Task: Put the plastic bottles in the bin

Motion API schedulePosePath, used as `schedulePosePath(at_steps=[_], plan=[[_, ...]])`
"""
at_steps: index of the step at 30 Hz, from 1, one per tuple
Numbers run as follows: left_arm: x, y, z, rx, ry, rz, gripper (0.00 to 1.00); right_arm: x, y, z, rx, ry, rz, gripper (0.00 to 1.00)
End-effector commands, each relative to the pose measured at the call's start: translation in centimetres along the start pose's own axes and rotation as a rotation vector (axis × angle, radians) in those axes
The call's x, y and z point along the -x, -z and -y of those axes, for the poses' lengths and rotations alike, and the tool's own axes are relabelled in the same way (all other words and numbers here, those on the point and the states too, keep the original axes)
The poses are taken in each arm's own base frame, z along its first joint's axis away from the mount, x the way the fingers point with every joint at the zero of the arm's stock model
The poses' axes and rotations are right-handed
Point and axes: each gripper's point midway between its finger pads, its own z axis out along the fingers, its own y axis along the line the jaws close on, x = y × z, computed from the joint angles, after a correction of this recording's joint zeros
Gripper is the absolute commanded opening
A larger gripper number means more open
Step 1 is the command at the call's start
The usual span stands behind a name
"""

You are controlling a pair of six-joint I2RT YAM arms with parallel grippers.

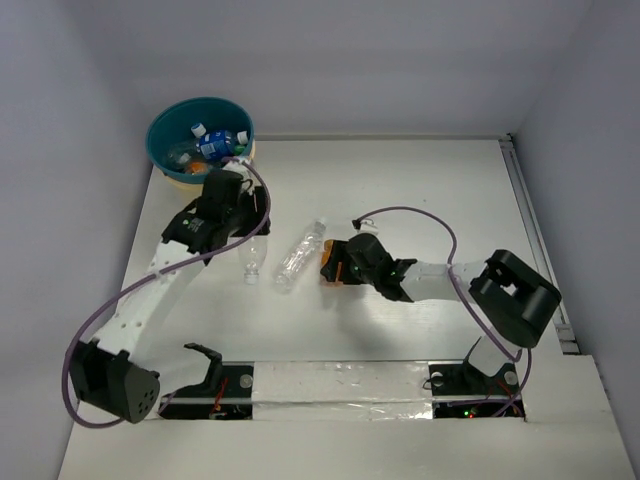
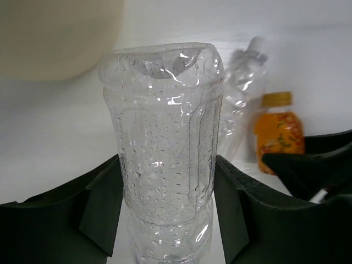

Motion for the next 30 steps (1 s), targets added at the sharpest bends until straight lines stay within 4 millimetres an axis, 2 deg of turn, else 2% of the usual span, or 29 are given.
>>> schedulePosePath(at_steps=[1,2,3,5,6,8,9,11,12,13,14,15,17,18,19,20,21,22,23,24,26,27,29,30], plan=[[5.2,5.6,2.4,-0.107,0.03,0.149,0.35,2.0,1.5,-0.9,0.023,-0.019,0.08,0.43],[6.6,6.9,3.1,-0.144,0.038,0.186,0.35,1.9,1.8,-0.7,0.022,-0.019,0.08,0.42],[9.6,9.2,4.1,-0.186,0.048,0.268,0.35,2.0,2.1,-0.7,0.026,-0.018,0.084,0.4],[12.8,11.5,4.9,-0.215,0.076,0.352,0.35,2.4,2.8,-0.8,0.032,-0.016,0.095,0.39],[16.0,13.5,5.3,-0.22,0.104,0.44,0.35,2.5,3.1,-0.7,0.026,-0.012,0.099,0.38],[19.3,15.2,4.7,-0.174,0.146,0.534,0.35,2.7,3.6,-0.7,0.033,-0.013,0.107,0.38],[22.1,16.7,4.4,-0.162,0.169,0.607,0.36,3.0,4.2,-0.8,0.041,-0.015,0.118,0.38],[25.1,18.0,3.0,-0.116,0.208,0.691,0.36,3.2,4.7,-0.7,0.047,-0.018,0.129,0.38],[27.2,19.5,1.3,-0.081,0.24,0.759,0.36,3.4,5.0,-0.8,0.05,-0.021,0.137,0.38],[28.3,18.7,-0.1,-0.022,0.266,0.774,0.36,3.7,5.7,-0.8,0.057,-0.025,0.152,0.38],[29.2,18.9,-1.3,0.019,0.287,0.803,0.36,4.0,6.0,-0.9,0.063,-0.028,0.162,0.38],[30.5,18.6,-3.6,0.094,0.323,0.838,0.37,4.6,6.8,-1.2,0.078,-0.032,0.183,0.38],[31.4,18.2,-5.5,0.155,0.343,0.865,0.37,5.2,7.5,-1.5,0.095,-0.025,0.203,0.38],[32.0,17.4,-6.5,0.194,0.351,0.876,0.37,5.5,7.9,-1.8,0.104,-0.025,0.213,0.38],[32.3,17.2,-8.4,0.253,0.373,0.891,0.37,6.3,8.8,-2.4,0.128,-0.026,0.237,0.38],[32.6,16.9,-9.1,0.27,0.376,0.897,0.37,6.8,9.2,-2.7,0.139,-0.026,0.251,0.38],[32.9,15.6,-9.9,0.291,0.379,0.892,0.37,7.2,9.6,-3.0,0.15,-0.026,0.263,0.38],[33.1,15.3,-11.2,0.325,0.383,0.892,0.37,7.6,10.0,-3.3,0.16,-0.024,0.274,0.38],[33.2,14.6,-11.3,0.33,0.374,0.883,0.37,8.6,10.9,-4.1,0.185,-0.028,0.302,0.38],[33.4,13.1,-12.1,0.355,0.365,0.864,0.37,9.1,11.4,-4.4,0.193,-0.027,0.314,0.38],[33.3,12.0,-13.3,0.43,0.325,0.84,0.37,10.3,12.5,-5.1,0.209,-0.022,0.344,0.38],[33.3,10.6,-13.9,0.461,0.31,0.822,0.38,11.4,13.1,-5.9,0.225,-0.024,0.369,0.38],[33.1,9.6,-14.7,0.508,0.267,0.8,0.39,12.5,13.7,-6.7,0.239,-0.009,0.395,0.38],[33.0,8.8,-15.3,0.544,0.264,0.793,0.4,13.6,14.2,-7.8,0.257,-0.009,0.413,0.38]])
